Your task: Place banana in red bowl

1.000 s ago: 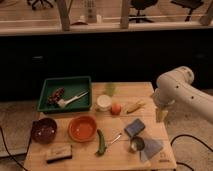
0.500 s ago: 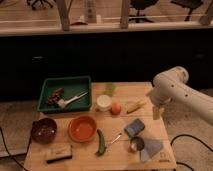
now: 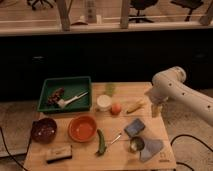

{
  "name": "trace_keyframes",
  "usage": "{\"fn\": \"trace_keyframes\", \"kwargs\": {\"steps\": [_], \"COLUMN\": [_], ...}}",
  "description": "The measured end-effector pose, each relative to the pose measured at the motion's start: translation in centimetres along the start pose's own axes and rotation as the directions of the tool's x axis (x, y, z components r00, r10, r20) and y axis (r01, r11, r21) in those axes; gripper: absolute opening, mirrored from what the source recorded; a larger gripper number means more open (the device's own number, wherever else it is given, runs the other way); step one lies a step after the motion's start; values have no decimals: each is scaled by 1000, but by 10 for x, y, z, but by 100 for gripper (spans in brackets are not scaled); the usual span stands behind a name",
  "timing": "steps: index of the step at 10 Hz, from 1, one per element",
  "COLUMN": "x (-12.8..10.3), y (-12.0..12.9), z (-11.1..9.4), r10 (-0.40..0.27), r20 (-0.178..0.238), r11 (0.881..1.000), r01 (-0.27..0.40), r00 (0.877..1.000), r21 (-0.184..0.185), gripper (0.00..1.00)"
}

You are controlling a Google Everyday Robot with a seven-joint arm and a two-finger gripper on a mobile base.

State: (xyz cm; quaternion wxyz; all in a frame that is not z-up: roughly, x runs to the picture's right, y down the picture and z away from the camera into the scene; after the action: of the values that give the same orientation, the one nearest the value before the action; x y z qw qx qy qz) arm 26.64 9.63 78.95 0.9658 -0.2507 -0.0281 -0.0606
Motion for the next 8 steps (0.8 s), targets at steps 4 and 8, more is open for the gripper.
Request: {"fn": "trace_keyframes", "kwargs": {"steps": [4, 8], "x": [2, -1], "y": [-9, -16], "z": [13, 28], "r10": [-8, -8], "r20": [23, 57], "r11": [1000, 1000], "r01": [8, 8], "r00": [1000, 998], "r21": [5, 0], "gripper": [80, 80]}}
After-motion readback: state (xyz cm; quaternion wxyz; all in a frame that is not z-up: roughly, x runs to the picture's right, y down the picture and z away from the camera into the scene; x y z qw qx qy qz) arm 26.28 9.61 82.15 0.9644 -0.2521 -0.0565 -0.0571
